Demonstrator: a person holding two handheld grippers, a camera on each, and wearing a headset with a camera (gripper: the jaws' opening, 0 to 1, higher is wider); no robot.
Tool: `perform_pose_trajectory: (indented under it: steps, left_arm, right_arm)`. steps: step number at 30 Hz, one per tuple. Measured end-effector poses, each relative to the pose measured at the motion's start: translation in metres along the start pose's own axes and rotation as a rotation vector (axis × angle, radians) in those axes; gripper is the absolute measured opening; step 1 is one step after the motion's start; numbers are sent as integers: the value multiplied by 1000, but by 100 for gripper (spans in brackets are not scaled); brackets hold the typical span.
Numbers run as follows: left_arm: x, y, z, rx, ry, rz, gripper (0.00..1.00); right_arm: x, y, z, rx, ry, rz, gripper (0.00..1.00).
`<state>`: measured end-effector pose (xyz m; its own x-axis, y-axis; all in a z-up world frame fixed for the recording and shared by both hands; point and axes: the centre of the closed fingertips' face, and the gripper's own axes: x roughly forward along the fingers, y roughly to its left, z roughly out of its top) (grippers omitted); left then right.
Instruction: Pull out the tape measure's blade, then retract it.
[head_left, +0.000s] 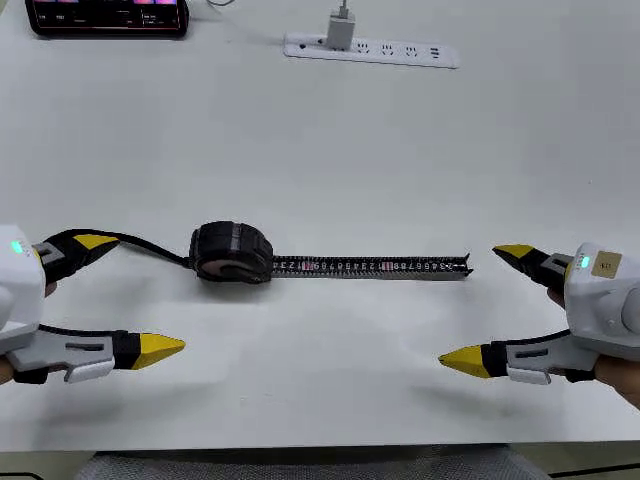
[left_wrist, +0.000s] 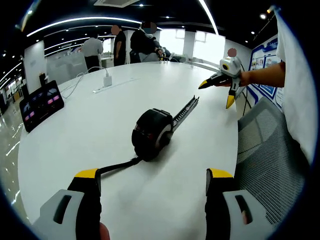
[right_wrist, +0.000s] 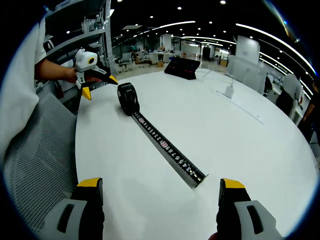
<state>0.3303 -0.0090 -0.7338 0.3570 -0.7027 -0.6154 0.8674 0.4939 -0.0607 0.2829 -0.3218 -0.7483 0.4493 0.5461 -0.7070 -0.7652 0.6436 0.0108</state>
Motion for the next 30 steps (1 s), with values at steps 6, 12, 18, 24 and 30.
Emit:
perform_pose_trajectory:
  steps: [6, 12, 18, 24, 30]
  left_arm:
    - [-1, -2, -1, -3, -4, -2, 85]
    - [-3, -3, -4, -1, -2, -6, 86]
    - [-3, -6, -3, 0, -5, -13, 86]
    - [-3, -4, 0, -1, -13, -10, 85]
    - [-2, -4, -1, 3, -7, -12, 85]
  right_arm:
    - [-4, 0, -3, 18, -7, -8, 98]
    - [-6, -2, -7, 18, 3, -9, 99]
    - [-7, -2, -5, 14, 2, -10, 99]
    - [-6, -3, -5, 9, 4, -6, 98]
    - [-6, -1, -6, 10, 10, -3, 99]
